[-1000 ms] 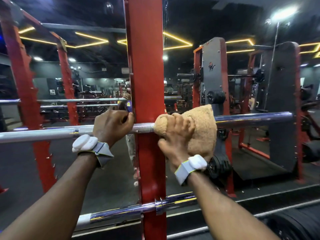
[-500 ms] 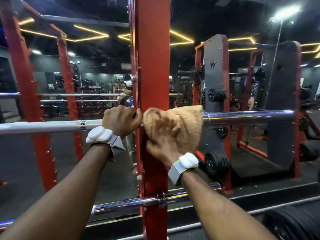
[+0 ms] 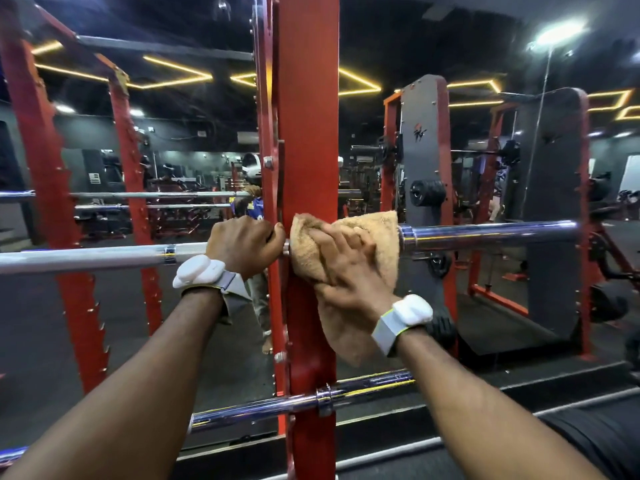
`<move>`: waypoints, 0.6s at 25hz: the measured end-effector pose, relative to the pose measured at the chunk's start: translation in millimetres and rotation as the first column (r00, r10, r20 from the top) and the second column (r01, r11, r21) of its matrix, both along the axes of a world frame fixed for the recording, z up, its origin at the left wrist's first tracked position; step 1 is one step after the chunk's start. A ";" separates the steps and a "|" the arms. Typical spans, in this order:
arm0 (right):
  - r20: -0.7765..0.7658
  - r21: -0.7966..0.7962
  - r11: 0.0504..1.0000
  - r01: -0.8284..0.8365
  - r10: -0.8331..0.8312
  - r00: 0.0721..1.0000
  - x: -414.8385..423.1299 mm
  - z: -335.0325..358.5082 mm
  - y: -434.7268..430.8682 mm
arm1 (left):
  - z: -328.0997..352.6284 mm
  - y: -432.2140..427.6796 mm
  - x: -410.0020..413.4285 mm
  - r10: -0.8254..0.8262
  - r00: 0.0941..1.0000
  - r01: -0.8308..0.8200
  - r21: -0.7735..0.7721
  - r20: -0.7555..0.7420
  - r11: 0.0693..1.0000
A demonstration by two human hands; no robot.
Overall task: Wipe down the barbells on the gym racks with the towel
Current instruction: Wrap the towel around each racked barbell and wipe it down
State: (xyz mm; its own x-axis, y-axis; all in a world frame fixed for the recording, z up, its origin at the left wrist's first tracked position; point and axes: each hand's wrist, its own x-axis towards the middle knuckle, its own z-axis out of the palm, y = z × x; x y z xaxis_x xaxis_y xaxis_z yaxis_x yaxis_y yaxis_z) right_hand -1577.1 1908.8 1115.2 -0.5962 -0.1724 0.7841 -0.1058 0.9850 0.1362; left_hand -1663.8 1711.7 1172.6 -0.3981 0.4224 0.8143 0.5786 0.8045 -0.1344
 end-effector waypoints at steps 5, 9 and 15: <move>-0.155 -0.246 0.952 0.183 -0.225 0.962 0.3 -0.1 -0.7 | 0.1 6.8 -0.3 0.021 0.999 -0.020 -0.004 0.025 1.000; -0.028 0.000 0.996 0.090 -0.090 0.996 0.5 6.5 0.1 | 0.6 5.0 -2.3 0.024 0.999 -0.024 -0.014 0.033 1.000; 0.219 0.199 0.974 0.110 -0.154 0.963 23.0 54.4 44.3 | -0.2 3.8 -1.5 0.029 0.999 -0.029 -0.024 0.019 0.999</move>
